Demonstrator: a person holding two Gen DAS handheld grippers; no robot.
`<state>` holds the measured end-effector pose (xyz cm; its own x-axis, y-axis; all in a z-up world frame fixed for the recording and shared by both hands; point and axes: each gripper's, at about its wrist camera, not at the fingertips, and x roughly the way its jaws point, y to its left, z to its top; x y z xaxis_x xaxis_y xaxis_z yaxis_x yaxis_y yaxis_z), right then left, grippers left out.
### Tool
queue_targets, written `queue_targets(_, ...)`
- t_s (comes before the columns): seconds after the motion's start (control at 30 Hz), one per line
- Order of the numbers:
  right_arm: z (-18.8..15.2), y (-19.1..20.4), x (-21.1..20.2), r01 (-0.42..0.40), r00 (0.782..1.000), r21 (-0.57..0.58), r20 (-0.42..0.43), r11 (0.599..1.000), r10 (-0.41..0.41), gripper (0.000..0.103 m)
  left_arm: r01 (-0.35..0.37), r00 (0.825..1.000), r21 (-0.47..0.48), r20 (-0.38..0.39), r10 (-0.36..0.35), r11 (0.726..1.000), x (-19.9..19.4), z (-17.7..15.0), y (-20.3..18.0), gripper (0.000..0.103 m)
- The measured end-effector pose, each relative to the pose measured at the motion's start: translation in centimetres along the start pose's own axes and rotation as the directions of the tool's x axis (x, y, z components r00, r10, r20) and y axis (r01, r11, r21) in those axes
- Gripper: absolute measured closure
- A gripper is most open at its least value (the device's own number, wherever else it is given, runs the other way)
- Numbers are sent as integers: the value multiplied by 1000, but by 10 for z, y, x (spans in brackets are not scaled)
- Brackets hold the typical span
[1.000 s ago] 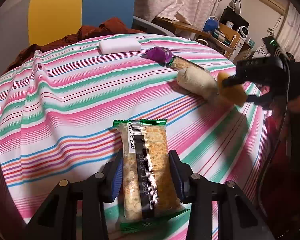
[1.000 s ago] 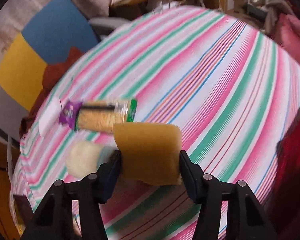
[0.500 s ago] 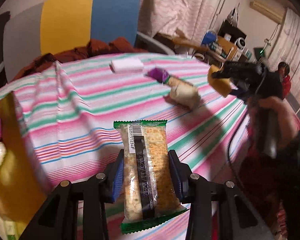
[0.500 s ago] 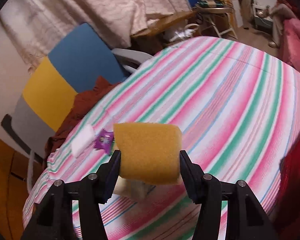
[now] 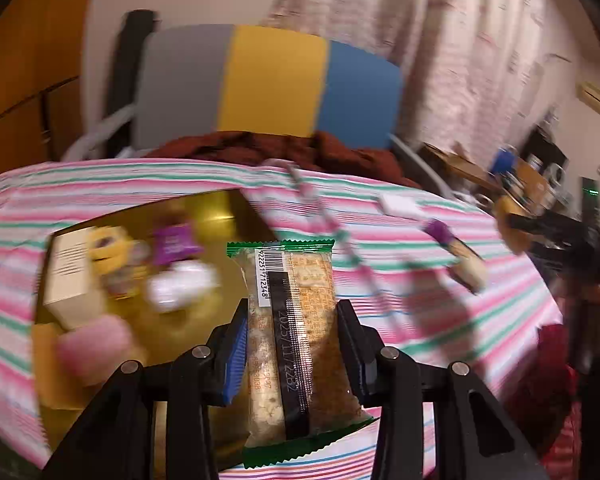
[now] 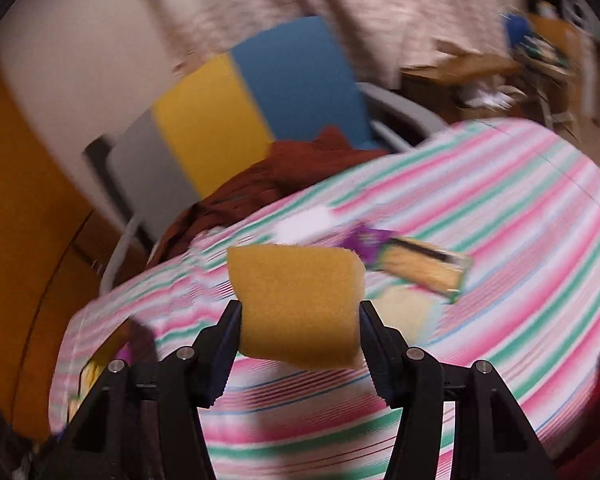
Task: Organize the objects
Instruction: 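Place the cracker packet and yellow sponge on the gold tray with both tools, then withdraw both open tools from the tray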
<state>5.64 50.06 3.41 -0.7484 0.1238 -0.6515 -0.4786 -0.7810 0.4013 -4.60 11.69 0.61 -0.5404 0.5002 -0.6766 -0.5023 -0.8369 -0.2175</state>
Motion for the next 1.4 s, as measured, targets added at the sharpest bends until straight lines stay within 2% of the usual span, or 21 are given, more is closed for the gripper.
queue_targets(0.2,-31,96,2,-141,988,-197,-91,970,125,45,-68,998,-102,-10,67,992,-9,-10,54,62)
queue_targets(0.37,-67,169,23,-266,954,-290,-215,919,208,44,-110,994,-108,-14,109,988,-13,-15,74,61)
queue_targets(0.47,-91,208,43,-329,926,-307,-292,893,241,36,-125,992,-120,-23,123,985,-14,-17,82,50)
queue_targets(0.53,-103,223,51,-361,909,-306,-328,881,258,20,-132,991,-134,-24,130,982,-18,-18,86,36)
queue_targets(0.7,-128,243,60,-386,890,-322,-376,865,257,16,-174,984,-148,4,176,974,-28,-24,92,36)
queue_targets(0.83,-140,242,63,-365,892,-335,-393,868,224,13,-183,982,-169,14,188,969,-33,-26,93,36)
queue_targets(0.93,-144,238,59,-336,904,-350,-381,874,195,8,-207,977,-159,25,213,965,-36,-25,87,36)
queue_targets(1.17,-150,235,48,-286,930,-393,-332,874,155,4,-227,972,-138,27,232,964,-39,-23,74,36)
queue_targets(1.4,-155,242,35,-236,959,-470,-254,850,126,2,-236,970,-84,40,240,968,-43,-24,58,36)
